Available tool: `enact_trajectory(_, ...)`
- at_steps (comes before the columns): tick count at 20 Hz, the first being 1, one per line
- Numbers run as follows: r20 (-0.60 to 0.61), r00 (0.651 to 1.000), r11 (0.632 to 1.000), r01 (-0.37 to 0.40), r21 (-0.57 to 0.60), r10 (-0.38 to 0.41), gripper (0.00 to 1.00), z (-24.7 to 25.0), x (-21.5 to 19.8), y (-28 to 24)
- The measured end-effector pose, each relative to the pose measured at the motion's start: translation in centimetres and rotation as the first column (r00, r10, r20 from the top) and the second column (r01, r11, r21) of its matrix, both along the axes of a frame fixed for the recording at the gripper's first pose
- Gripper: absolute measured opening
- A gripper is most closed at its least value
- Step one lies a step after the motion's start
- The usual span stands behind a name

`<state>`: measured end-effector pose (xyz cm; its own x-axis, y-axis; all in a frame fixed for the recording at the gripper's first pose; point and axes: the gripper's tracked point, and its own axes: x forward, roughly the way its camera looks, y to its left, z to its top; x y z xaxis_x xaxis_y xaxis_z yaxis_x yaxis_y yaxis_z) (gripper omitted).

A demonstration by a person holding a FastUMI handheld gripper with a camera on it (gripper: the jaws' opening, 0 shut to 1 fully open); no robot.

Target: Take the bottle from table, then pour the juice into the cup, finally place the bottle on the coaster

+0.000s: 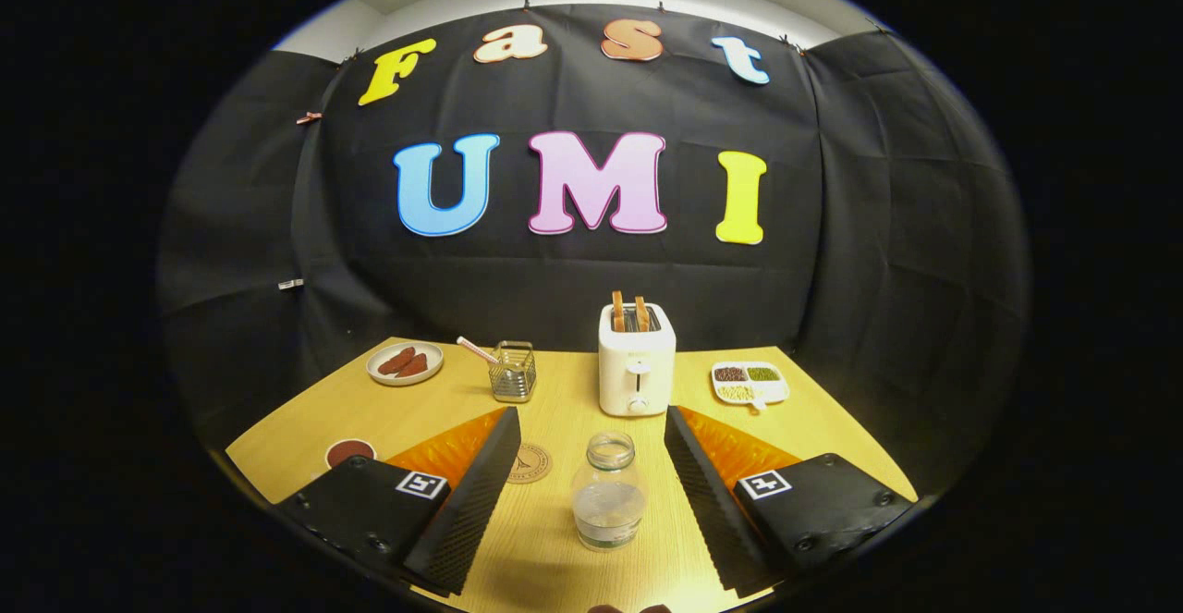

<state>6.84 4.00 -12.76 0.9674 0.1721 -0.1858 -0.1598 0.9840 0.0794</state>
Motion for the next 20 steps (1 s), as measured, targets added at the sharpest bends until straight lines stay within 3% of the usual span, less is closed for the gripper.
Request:
enact_trajectory(5,-0.002,0.999,0.998,-0.042,-0.046,0.042,0.98,-3.0,1.7,0.1)
enact_trajectory(20,-0.063,0.995,0.996,-0.083,-0.035,0.081,0.98,-11.3,4.1,0.7)
